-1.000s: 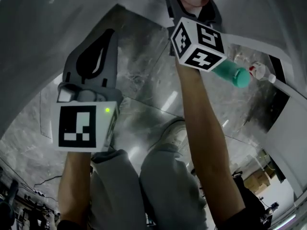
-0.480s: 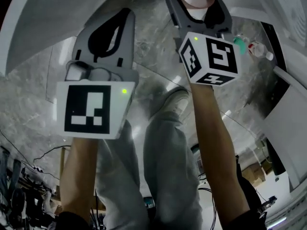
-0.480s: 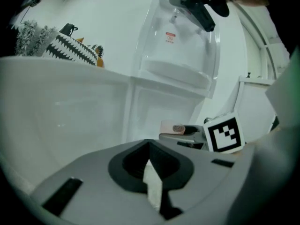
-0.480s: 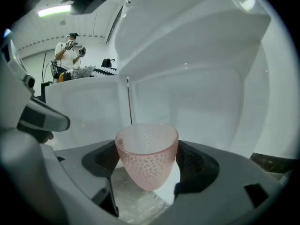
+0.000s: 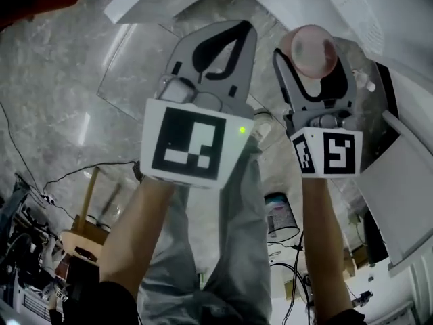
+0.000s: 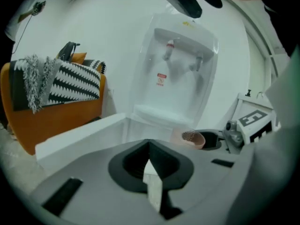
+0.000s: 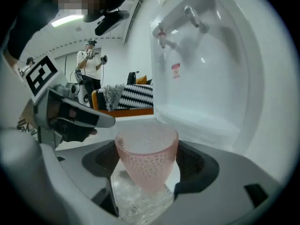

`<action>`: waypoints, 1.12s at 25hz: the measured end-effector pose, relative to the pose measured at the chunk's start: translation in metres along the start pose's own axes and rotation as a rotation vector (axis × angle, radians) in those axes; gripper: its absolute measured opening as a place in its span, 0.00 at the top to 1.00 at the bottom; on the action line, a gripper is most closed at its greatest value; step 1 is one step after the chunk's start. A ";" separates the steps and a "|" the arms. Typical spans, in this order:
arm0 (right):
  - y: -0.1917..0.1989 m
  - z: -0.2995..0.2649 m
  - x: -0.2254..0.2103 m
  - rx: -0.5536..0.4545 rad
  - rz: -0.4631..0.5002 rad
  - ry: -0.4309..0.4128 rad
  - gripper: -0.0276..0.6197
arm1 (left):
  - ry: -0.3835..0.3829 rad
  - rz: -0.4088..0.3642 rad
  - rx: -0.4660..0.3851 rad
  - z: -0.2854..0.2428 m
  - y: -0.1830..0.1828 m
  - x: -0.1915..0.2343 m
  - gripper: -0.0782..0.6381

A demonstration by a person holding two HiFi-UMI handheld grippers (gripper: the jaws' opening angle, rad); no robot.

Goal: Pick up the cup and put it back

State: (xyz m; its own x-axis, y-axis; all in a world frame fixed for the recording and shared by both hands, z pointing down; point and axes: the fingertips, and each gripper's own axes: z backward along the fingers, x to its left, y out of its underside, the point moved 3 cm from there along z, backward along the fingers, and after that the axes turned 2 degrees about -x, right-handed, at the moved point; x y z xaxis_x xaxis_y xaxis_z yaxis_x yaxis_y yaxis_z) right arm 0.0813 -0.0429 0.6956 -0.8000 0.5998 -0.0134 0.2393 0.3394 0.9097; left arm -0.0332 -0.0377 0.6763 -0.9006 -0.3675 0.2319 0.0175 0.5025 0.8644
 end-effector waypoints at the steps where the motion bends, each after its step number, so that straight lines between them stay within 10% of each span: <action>1: -0.016 0.009 0.006 -0.007 0.006 -0.009 0.37 | -0.008 0.016 -0.004 0.009 -0.012 -0.001 0.87; 21: -0.423 0.200 0.045 -0.231 -0.067 0.059 0.37 | 0.062 -0.070 -0.234 0.221 -0.386 -0.091 0.87; 28: -0.558 0.253 0.044 -0.337 -0.076 -0.087 0.37 | 0.024 -0.060 -0.296 0.284 -0.479 -0.138 0.87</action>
State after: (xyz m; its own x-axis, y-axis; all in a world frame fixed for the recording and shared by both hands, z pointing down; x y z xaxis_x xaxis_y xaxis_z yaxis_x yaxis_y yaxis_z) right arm 0.0520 -0.0222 0.0824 -0.7552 0.6466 -0.1080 -0.0256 0.1355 0.9904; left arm -0.0409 -0.0057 0.1031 -0.8935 -0.4098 0.1839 0.0938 0.2303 0.9686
